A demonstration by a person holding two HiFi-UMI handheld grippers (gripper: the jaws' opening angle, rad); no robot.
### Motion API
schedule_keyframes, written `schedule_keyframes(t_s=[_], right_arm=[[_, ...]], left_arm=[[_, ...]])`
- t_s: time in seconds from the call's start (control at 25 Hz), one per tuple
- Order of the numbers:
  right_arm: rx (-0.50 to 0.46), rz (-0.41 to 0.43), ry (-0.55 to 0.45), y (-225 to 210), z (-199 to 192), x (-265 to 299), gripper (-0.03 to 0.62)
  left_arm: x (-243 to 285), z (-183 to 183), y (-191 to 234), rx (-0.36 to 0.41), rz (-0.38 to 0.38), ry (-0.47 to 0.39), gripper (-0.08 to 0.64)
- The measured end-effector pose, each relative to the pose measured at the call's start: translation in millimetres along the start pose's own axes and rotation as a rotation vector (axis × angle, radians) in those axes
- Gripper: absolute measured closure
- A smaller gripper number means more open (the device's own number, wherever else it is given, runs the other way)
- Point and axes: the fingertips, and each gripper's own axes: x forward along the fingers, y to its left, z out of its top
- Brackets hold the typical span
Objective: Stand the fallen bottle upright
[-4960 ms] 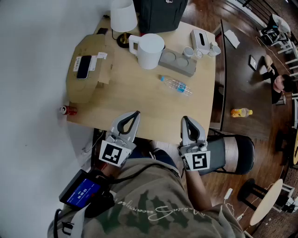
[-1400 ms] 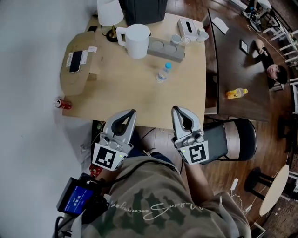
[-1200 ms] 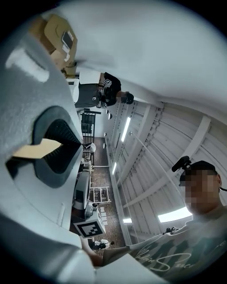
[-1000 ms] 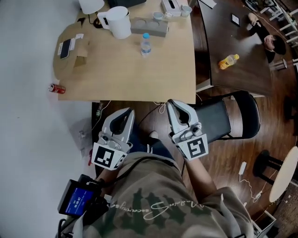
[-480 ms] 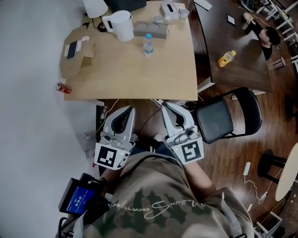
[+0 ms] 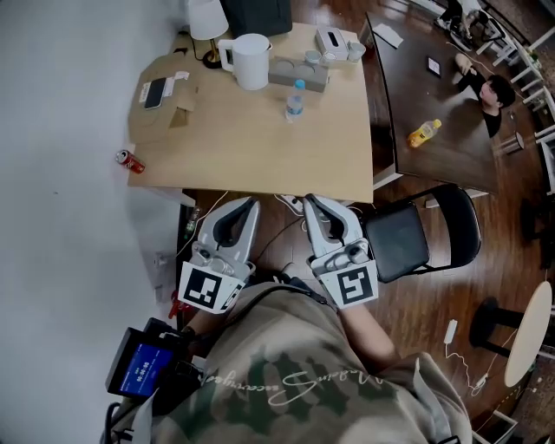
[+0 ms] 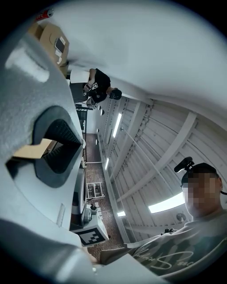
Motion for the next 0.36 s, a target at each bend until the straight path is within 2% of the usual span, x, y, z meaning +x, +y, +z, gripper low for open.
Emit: schedule_keyframes(t_s=[0.12, 0.36], right_arm=[[-0.072, 0.005, 0.006, 12.5, 4.6, 3.3, 0.591], [-0.059, 0.011, 0.012, 35.5, 8.7, 6.6, 0.591]], left_arm=[[-4.3, -1.0, 0.3, -0.017, -0.008, -0.001, 0.558], [-20.3, -5.1, -3.4, -0.04, -0.036, 0.018, 0.558]])
